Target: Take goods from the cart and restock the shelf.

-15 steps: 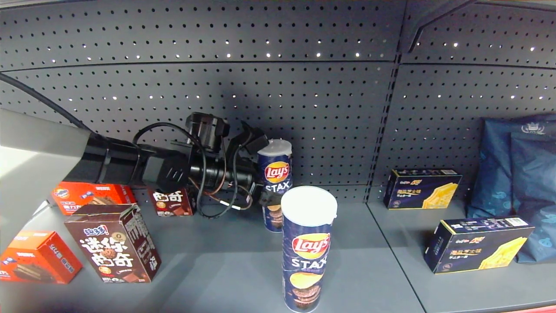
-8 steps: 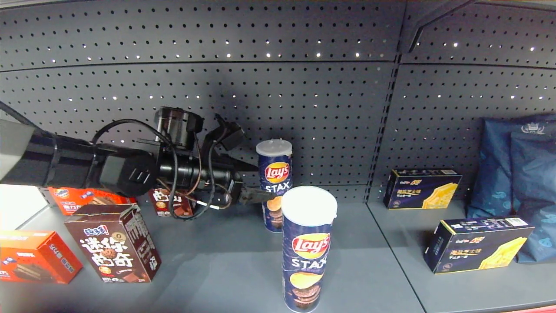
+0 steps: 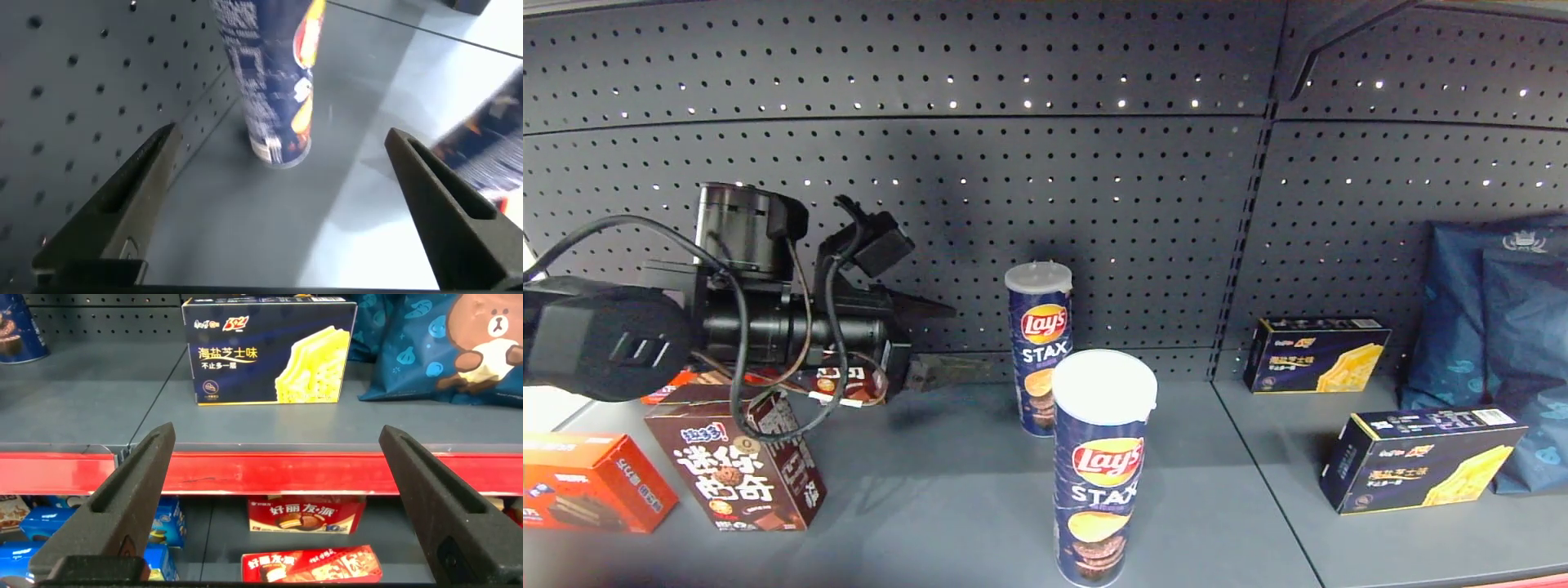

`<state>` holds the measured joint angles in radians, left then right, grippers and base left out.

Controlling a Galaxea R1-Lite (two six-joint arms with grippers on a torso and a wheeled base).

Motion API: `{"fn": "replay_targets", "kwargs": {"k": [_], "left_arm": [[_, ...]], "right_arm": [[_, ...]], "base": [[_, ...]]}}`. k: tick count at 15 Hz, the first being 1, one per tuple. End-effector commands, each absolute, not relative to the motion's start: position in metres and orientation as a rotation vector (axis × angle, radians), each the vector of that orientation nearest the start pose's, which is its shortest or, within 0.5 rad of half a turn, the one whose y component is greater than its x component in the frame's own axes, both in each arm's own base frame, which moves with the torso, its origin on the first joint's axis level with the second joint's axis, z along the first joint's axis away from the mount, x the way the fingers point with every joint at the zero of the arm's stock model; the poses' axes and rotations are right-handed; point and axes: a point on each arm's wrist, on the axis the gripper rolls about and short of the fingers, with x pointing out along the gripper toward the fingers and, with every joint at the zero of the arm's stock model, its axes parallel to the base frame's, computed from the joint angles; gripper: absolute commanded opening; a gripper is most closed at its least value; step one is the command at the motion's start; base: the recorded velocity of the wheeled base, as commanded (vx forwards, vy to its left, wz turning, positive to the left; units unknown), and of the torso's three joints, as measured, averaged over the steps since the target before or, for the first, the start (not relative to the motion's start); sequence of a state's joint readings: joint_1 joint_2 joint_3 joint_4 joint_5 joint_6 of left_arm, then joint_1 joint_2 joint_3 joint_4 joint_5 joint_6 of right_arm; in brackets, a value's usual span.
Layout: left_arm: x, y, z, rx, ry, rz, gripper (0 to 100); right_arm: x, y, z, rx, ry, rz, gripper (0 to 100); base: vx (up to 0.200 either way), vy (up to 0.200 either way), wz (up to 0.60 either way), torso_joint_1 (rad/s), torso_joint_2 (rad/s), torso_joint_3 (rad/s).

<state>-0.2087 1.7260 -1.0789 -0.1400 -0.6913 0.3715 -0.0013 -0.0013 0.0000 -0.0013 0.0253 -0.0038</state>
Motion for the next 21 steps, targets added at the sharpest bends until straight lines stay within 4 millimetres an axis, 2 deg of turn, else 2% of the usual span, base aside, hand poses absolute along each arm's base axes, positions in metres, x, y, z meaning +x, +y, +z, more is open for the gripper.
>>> {"fn": "replay_targets", "kwargs": {"k": [1, 3, 4, 5, 7, 8, 10, 12, 14, 15, 17, 19, 21], "left_arm": [[0.281, -0.060, 0.226, 0.204, 0.283, -0.898, 100], [0.267, -0.053, 0.240, 0.209, 0.250, -0.820, 100], [0.259, -0.049, 0.253, 0.246, 0.218, -0.674, 100], [0.252, -0.047, 0.263, 0.254, 0.194, -0.601, 100], [0.240, -0.045, 0.271, 0.237, 0.183, -0.512, 100], [0.231, -0.042, 0.270, 0.238, 0.199, -0.400, 100], [0.220, -0.042, 0.271, 0.172, 0.195, -0.310, 100], [0.220, -0.029, 0.271, 0.130, 0.203, -0.220, 100], [0.219, -0.015, 0.262, 0.136, 0.227, -0.132, 100], [0.211, -0.010, 0.262, 0.147, 0.206, -0.109, 100], [0.203, -0.011, 0.253, 0.173, 0.224, -0.135, 100], [0.200, -0.012, 0.250, 0.171, 0.236, -0.169, 100], [0.205, -0.003, 0.253, 0.176, 0.236, -0.097, 100]], "right_arm": [[-0.023, 0.001, 0.076, -0.005, -0.002, 0.025, 100], [-0.023, 0.001, 0.076, -0.005, -0.002, 0.025, 100], [-0.023, 0.001, 0.076, -0.005, -0.002, 0.025, 100], [-0.023, 0.001, 0.076, -0.003, -0.002, 0.025, 100], [-0.023, 0.001, 0.076, -0.005, -0.002, 0.025, 100], [-0.023, 0.001, 0.076, -0.005, -0.002, 0.025, 100], [-0.023, 0.001, 0.076, -0.005, -0.002, 0.025, 100], [-0.023, 0.001, 0.076, -0.005, -0.002, 0.025, 100], [-0.023, 0.001, 0.076, -0.005, -0.002, 0.025, 100], [-0.023, 0.001, 0.076, -0.005, -0.002, 0.025, 100], [-0.023, 0.001, 0.076, -0.005, -0.002, 0.025, 100], [-0.023, 0.001, 0.076, -0.005, -0.002, 0.025, 100], [-0.023, 0.001, 0.075, -0.003, 0.000, 0.026, 100]], "base": [[0.000, 0.000, 0.00, 0.000, 0.00, 0.000], [0.000, 0.000, 0.00, 0.000, 0.00, 0.000], [0.000, 0.000, 0.00, 0.000, 0.00, 0.000], [0.000, 0.000, 0.00, 0.000, 0.00, 0.000], [0.000, 0.000, 0.00, 0.000, 0.00, 0.000], [0.000, 0.000, 0.00, 0.000, 0.00, 0.000], [0.000, 0.000, 0.00, 0.000, 0.00, 0.000], [0.000, 0.000, 0.00, 0.000, 0.00, 0.000], [0.000, 0.000, 0.00, 0.000, 0.00, 0.000], [0.000, 0.000, 0.00, 0.000, 0.00, 0.000], [0.000, 0.000, 0.00, 0.000, 0.00, 0.000], [0.000, 0.000, 0.00, 0.000, 0.00, 0.000], [0.000, 0.000, 0.00, 0.000, 0.00, 0.000]]}}
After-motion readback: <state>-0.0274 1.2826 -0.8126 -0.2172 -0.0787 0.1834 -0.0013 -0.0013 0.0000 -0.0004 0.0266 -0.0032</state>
